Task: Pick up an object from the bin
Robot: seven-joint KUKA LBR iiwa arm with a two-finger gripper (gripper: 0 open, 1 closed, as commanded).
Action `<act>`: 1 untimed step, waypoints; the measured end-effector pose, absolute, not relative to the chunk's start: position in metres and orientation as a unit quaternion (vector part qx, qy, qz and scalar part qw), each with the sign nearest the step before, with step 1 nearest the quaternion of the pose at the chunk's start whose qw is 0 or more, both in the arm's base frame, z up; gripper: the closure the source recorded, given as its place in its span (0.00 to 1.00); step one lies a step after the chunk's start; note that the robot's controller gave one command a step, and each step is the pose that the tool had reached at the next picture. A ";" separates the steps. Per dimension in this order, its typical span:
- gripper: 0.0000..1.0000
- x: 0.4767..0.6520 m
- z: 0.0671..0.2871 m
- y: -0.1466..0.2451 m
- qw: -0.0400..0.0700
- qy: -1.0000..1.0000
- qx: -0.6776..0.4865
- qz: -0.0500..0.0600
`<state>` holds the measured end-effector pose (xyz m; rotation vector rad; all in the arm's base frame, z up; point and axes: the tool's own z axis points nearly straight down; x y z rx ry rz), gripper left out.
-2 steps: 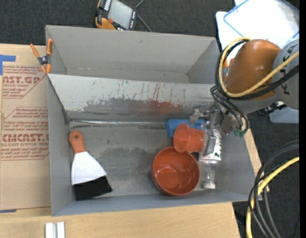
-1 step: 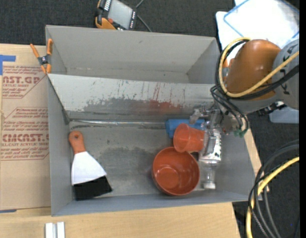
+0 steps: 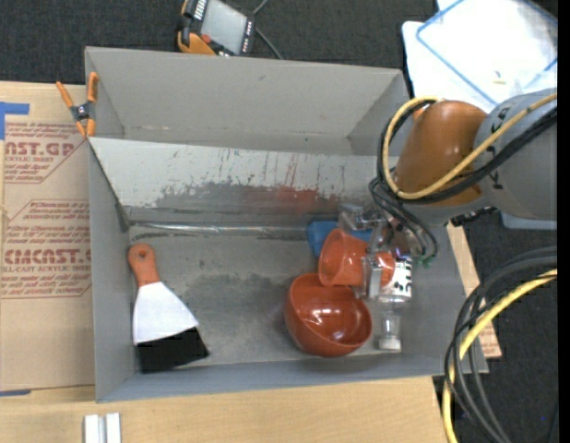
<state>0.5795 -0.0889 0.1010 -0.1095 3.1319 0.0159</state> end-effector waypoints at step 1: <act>0.00 0.580 0.104 -0.089 0.005 0.999 -0.036 0.005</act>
Offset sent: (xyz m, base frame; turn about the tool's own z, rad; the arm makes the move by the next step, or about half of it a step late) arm 0.0046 0.0004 -0.0288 -0.0760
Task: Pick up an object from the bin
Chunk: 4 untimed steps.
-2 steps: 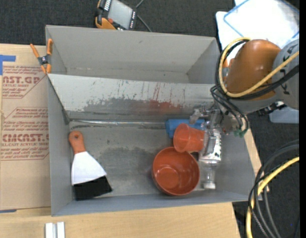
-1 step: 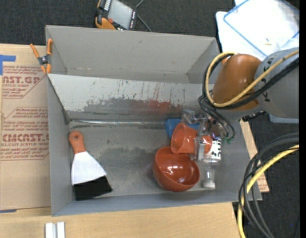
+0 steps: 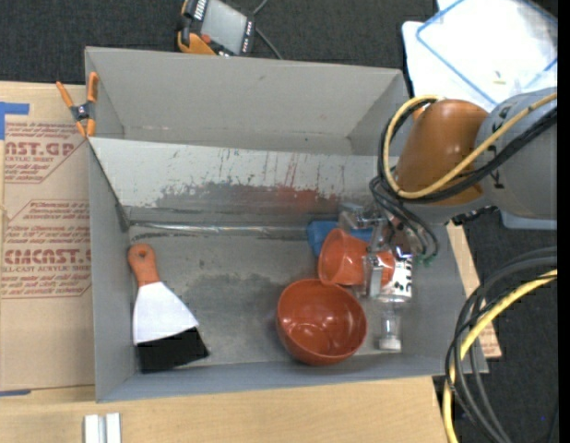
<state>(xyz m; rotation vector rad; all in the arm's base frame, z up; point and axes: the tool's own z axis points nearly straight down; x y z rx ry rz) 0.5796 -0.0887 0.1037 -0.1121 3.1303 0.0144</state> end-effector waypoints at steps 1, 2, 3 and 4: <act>1.00 0.580 0.103 -0.089 0.005 0.999 -0.036 0.004; 1.00 0.580 0.103 -0.089 0.005 0.999 -0.036 0.004; 1.00 0.580 0.103 -0.089 0.005 0.999 -0.036 0.004; 1.00 0.580 0.103 -0.089 0.005 0.999 -0.036 0.004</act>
Offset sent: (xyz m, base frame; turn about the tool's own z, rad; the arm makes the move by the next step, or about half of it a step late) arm 0.0000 0.0000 0.0000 0.0000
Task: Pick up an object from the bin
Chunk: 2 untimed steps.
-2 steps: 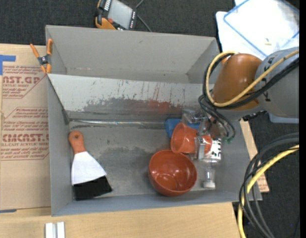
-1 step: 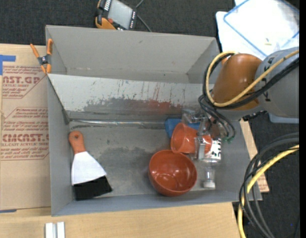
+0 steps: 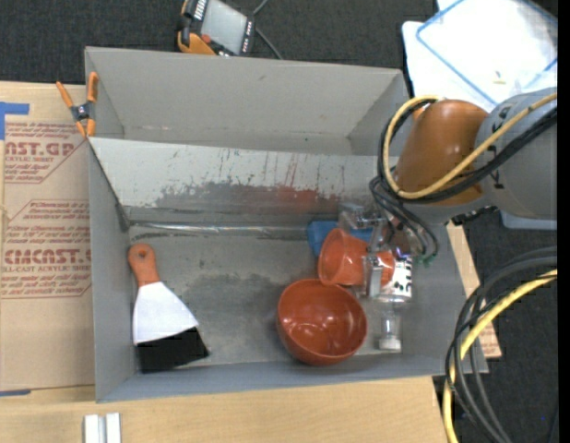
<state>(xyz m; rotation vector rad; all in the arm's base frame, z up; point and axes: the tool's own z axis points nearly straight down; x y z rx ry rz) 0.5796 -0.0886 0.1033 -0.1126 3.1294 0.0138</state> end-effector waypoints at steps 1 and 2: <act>1.00 0.580 0.103 -0.089 0.005 0.999 -0.036 0.004; 1.00 0.580 0.103 -0.089 0.005 0.999 -0.036 0.004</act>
Offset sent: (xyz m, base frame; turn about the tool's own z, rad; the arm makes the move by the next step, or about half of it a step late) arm -0.0042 0.0009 -0.0333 0.0371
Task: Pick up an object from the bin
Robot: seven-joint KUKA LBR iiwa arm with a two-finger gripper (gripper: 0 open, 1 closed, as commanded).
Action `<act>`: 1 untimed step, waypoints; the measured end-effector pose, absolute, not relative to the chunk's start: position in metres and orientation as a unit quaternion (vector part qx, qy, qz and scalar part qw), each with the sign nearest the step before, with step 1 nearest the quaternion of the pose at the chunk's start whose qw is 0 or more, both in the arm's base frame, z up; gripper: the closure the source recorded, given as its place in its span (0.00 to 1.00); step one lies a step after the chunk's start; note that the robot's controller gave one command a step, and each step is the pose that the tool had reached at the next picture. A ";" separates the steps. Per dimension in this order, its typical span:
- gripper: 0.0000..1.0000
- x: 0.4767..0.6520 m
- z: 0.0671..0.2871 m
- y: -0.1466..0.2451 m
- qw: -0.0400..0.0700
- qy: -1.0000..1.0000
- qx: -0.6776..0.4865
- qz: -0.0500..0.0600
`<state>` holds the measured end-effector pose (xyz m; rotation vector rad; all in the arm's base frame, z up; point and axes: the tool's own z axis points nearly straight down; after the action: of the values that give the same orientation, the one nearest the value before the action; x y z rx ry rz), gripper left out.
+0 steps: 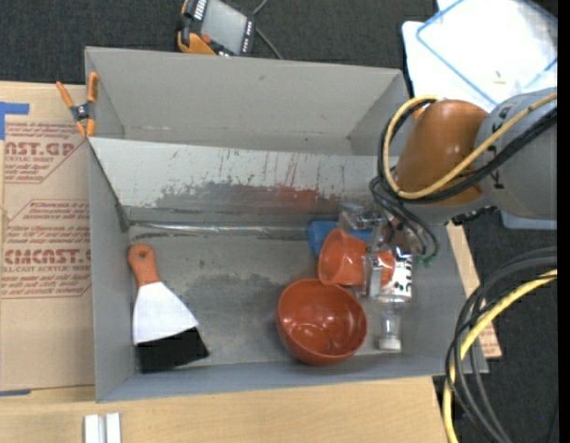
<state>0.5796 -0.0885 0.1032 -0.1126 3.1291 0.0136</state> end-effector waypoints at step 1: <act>1.00 0.580 0.103 -0.089 0.005 0.999 -0.036 0.004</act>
Offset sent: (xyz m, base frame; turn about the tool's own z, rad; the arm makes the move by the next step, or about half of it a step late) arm 0.0020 0.0046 -0.0153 0.0540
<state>0.5796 -0.0885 0.1031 -0.1126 3.1290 0.0136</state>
